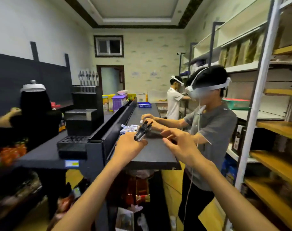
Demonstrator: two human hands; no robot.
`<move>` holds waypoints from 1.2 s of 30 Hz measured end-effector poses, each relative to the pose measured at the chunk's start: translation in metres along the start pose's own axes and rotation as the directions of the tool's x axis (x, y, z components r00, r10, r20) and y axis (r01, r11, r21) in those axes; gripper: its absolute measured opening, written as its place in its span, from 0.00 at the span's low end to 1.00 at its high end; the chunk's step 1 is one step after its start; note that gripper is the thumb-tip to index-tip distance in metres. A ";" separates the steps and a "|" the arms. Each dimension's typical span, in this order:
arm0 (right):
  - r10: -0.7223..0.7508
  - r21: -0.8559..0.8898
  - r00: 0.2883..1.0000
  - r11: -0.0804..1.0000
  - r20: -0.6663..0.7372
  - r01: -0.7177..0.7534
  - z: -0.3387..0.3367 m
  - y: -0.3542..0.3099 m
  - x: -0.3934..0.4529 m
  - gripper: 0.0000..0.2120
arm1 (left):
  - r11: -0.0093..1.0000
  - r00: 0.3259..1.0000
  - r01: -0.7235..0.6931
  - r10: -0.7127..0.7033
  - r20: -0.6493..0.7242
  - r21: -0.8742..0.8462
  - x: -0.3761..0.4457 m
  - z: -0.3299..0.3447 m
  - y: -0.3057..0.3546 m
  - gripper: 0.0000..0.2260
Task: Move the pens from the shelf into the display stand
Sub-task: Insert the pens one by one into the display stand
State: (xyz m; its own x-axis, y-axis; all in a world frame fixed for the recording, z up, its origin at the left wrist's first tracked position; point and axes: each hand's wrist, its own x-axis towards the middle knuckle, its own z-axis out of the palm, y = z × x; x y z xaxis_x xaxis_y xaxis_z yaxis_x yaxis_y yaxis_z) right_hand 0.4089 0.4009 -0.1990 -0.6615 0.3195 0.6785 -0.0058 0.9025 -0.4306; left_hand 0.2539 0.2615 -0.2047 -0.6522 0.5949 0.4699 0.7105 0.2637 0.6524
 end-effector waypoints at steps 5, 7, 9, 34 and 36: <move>0.012 -0.003 0.999 1.000 0.051 -0.011 0.070 -0.057 0.028 0.08 | 0.995 0.995 0.095 -0.096 -0.035 -0.033 -0.011 -0.076 -0.060 0.14; 0.025 0.016 0.998 1.000 0.060 -0.026 0.094 -0.076 0.039 0.08 | 0.992 0.992 0.120 -0.121 -0.036 -0.023 -0.009 -0.102 -0.082 0.15; 0.021 0.025 0.997 0.999 0.078 -0.023 0.115 -0.092 0.049 0.09 | 0.988 0.987 0.151 -0.152 -0.046 -0.021 -0.002 -0.124 -0.102 0.15; -0.027 0.080 1.000 0.996 0.006 0.026 0.270 -0.143 0.229 0.06 | 0.992 0.993 0.097 -0.101 -0.055 -0.079 0.170 -0.221 -0.238 0.10; -0.017 0.098 1.000 0.995 0.002 0.017 0.275 -0.146 0.237 0.06 | 0.991 0.994 0.098 -0.102 -0.049 -0.090 0.179 -0.224 -0.239 0.09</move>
State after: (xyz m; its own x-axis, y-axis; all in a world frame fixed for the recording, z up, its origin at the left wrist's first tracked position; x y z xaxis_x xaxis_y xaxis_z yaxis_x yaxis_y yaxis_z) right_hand 0.0467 0.2655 -0.1387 -0.6625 0.3036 0.6847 -0.0901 0.8752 -0.4752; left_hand -0.0918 0.1348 -0.1438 -0.7337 0.5267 0.4292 0.6168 0.2513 0.7459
